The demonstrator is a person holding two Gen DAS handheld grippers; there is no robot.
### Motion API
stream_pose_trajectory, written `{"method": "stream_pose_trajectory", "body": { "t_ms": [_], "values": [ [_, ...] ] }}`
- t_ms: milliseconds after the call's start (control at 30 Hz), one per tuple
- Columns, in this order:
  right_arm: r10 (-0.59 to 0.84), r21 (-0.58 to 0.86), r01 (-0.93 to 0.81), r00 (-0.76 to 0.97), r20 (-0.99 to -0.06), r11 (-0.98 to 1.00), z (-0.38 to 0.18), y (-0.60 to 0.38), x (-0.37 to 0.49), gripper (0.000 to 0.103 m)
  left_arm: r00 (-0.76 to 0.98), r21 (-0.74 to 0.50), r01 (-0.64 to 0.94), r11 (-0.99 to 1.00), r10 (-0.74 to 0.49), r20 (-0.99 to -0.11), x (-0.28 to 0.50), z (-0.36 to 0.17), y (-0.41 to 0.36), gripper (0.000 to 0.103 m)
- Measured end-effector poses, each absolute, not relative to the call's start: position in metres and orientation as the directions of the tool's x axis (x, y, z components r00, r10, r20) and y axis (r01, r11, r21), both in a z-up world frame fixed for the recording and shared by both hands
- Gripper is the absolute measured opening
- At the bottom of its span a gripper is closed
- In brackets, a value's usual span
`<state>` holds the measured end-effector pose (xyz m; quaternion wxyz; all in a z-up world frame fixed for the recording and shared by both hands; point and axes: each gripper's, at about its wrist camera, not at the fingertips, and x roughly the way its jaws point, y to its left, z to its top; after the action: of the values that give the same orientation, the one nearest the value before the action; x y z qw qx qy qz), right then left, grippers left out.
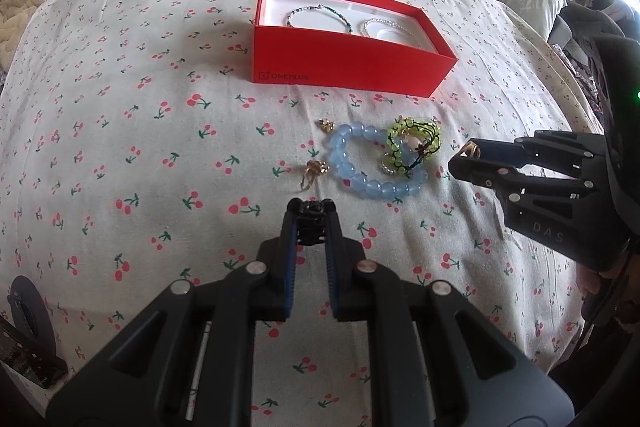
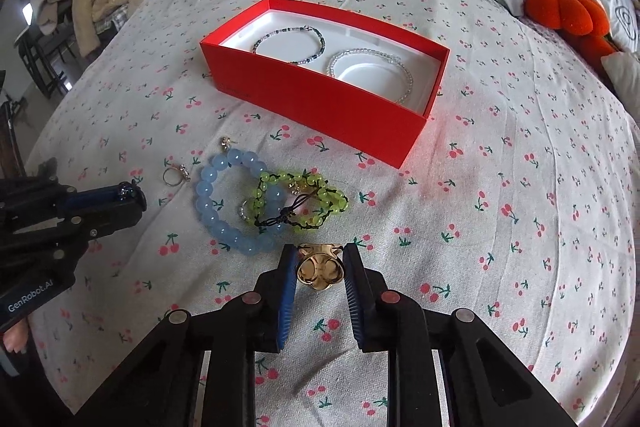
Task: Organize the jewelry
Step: 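Carry clip and ring into the red box and release both tools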
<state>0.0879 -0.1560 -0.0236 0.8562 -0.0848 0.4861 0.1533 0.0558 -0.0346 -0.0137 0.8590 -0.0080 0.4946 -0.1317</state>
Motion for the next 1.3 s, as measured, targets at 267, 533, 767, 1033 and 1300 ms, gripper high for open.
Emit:
{"method": "stream_pose_trajectory", "body": {
  "t_ms": [267, 533, 767, 1033, 1300],
  "values": [
    [0.201, 0.031, -0.317, 0.520, -0.830, 0.948, 0.003, -0.165, 0.092, 0.023, 0.498, -0.158, 0.194, 0.968, -0.236, -0.834, 0.065, 0.000, -0.026, 0.015],
    [0.208, 0.047, -0.289, 0.559, -0.803, 0.956, 0.024, -0.172, 0.103, 0.023, 0.537, -0.163, 0.184, 0.969, -0.238, -0.810, 0.079, 0.017, -0.024, 0.015],
    [0.224, 0.084, -0.257, 0.587, -0.778, 0.963, 0.040, -0.174, 0.118, 0.023, 0.573, -0.177, 0.164, 0.971, -0.239, -0.784, 0.099, 0.027, -0.027, 0.015],
    [0.261, 0.117, -0.265, 0.616, -0.744, 0.957, 0.053, -0.166, 0.134, 0.023, 0.617, -0.199, 0.181, 0.963, -0.269, -0.739, 0.120, 0.034, -0.035, 0.015],
    [0.279, 0.144, -0.263, 0.603, -0.748, 0.954, 0.043, -0.168, 0.158, 0.023, 0.634, -0.208, 0.200, 0.957, -0.288, -0.718, 0.143, 0.030, -0.037, 0.015]
  ]
}}
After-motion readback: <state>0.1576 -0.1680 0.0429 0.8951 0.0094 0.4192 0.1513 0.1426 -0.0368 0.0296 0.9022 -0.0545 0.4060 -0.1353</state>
